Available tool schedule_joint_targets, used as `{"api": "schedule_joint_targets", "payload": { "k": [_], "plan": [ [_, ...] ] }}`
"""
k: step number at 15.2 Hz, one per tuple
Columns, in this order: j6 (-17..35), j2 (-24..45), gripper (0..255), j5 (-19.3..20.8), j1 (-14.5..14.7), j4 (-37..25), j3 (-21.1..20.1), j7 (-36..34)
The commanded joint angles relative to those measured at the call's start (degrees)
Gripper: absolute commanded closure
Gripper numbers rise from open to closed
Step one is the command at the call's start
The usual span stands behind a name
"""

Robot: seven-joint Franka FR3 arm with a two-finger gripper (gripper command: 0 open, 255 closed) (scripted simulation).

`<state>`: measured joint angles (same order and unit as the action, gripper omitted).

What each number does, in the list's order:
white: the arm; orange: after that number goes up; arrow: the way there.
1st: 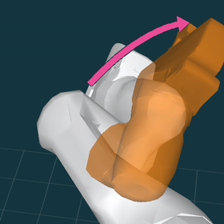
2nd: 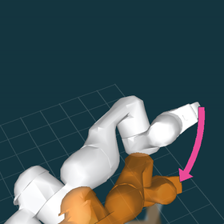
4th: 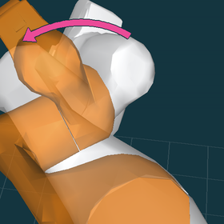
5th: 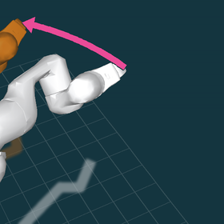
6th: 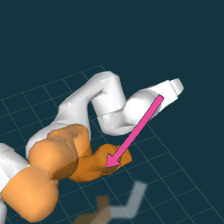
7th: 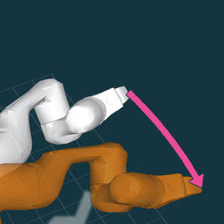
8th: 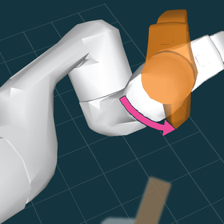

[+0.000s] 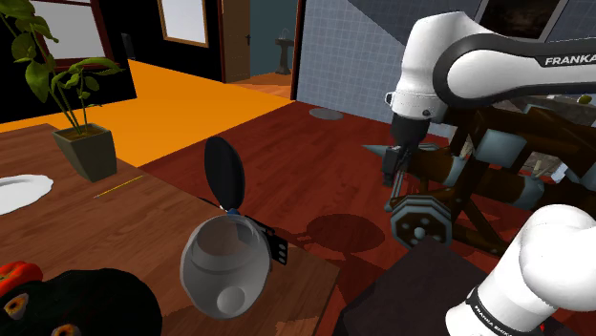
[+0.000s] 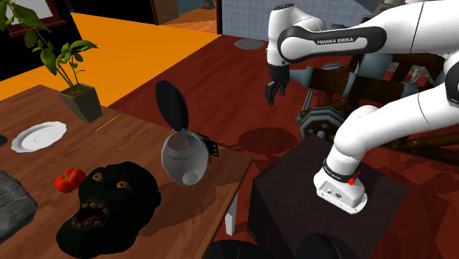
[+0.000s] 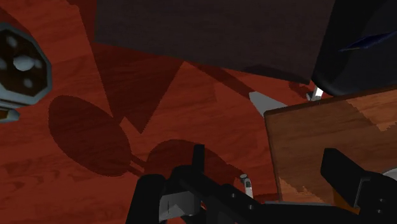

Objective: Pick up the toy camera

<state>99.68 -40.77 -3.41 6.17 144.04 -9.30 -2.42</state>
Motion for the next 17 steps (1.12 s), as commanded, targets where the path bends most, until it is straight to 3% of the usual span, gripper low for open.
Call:
{"api": "schedule_joint_targets", "payload": {
  "k": [1, 10, 17],
  "plan": [
    [3.8, 1.6, 0, -1.1, 1.2, 0.8, -2.2, -1.4],
    [19.8, 12.9, 0, -2.1, 4.5, -0.2, -12.6, -8.5],
    [30.6, 24.9, 0, 3.6, 4.2, -4.8, -21.4, -17.0]
  ]
}}
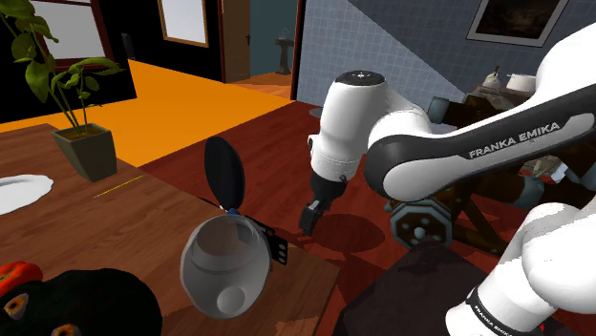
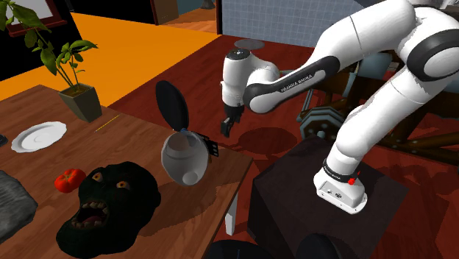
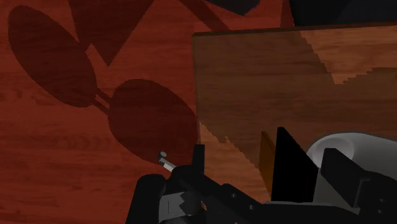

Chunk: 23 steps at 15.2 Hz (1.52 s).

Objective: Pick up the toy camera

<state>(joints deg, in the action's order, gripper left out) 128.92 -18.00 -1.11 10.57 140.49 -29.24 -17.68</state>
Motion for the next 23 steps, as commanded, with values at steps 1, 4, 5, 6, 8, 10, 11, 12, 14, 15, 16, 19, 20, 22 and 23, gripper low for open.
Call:
{"api": "schedule_joint_targets", "payload": {
  "k": [1, 4, 5, 6, 8, 10, 11, 12, 14, 15, 16, 19, 20, 22, 23],
  "plan": [
    [2.7, 4.0, 0, 2.9, -0.4, -2.1, -2.8, -3.3],
    [5.9, 10.2, 0, 9.1, -1.1, -5.3, -6.5, -9.1],
    [6.3, 11.1, 0, 10.1, -1.1, -5.8, -6.9, -9.9],
    [7.0, 11.7, 0, 10.7, -1.2, -5.4, -7.0, -10.4],
    [8.5, 12.8, 0, 11.9, -1.4, -4.8, -7.2, -11.5],
    [9.9, 14.0, 0, 13.3, -1.6, -4.3, -7.4, -12.7],
    [10.6, 14.7, 0, 14.1, -1.7, -4.0, -7.4, -13.4],
    [11.6, 15.7, 0, 15.4, -1.9, -3.7, -7.6, -14.5],
    [11.6, 15.7, 0, 15.4, -1.9, -3.6, -7.5, -14.5],
    [11.7, 16.0, 255, 15.7, -1.9, -3.8, -7.6, -14.7],
    [11.8, 16.1, 255, 15.7, -2.0, -3.8, -7.5, -14.6],
    [11.7, 15.5, 255, 15.1, -1.9, -3.4, -7.4, -14.1],
    [11.7, 15.5, 255, 15.1, -1.9, -3.4, -7.4, -14.1],
    [11.7, 15.5, 255, 15.1, -1.9, -3.4, -7.4, -14.1],
    [11.7, 15.5, 255, 15.1, -1.9, -3.5, -7.4, -14.1]
  ]
}}
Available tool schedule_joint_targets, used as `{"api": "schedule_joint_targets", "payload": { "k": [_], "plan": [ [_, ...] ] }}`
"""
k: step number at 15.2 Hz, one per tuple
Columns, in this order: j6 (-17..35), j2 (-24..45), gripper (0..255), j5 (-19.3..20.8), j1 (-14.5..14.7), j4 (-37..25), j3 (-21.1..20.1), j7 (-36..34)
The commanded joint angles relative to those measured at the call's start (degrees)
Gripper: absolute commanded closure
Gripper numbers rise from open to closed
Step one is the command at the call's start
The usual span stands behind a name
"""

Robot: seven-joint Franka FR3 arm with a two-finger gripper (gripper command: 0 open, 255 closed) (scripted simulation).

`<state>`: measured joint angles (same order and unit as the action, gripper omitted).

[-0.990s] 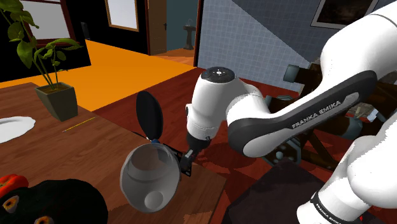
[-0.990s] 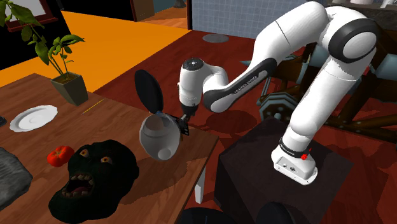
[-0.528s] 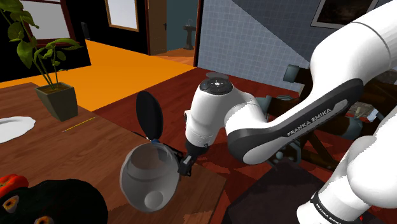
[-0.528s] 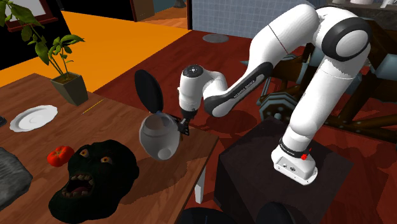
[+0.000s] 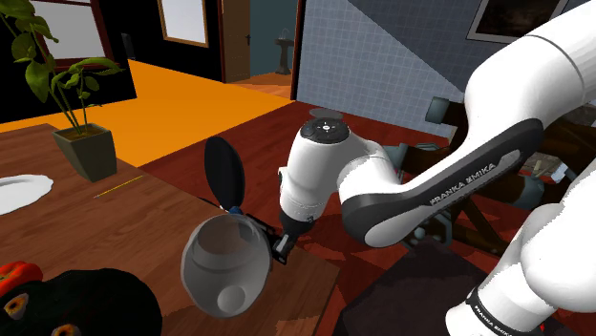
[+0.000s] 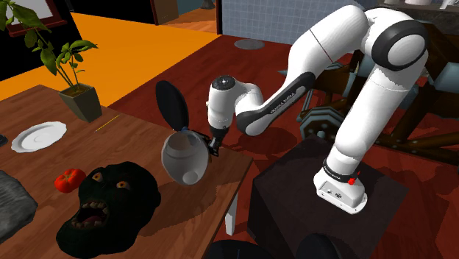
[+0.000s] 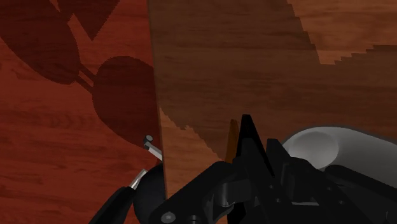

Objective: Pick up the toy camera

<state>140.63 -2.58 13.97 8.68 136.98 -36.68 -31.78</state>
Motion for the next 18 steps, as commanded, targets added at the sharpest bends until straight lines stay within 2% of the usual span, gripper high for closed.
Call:
{"api": "schedule_joint_targets", "payload": {
  "k": [1, 10, 18],
  "plan": [
    [-0.1, 0.3, 255, 0.3, 0.0, -0.1, -0.1, -0.4],
    [-6.5, -5.1, 255, -5.8, 0.9, -2.7, 0.7, 4.9],
    [-11.1, -7.9, 255, -8.4, 1.4, -5.2, 1.6, 7.4]
  ]
}}
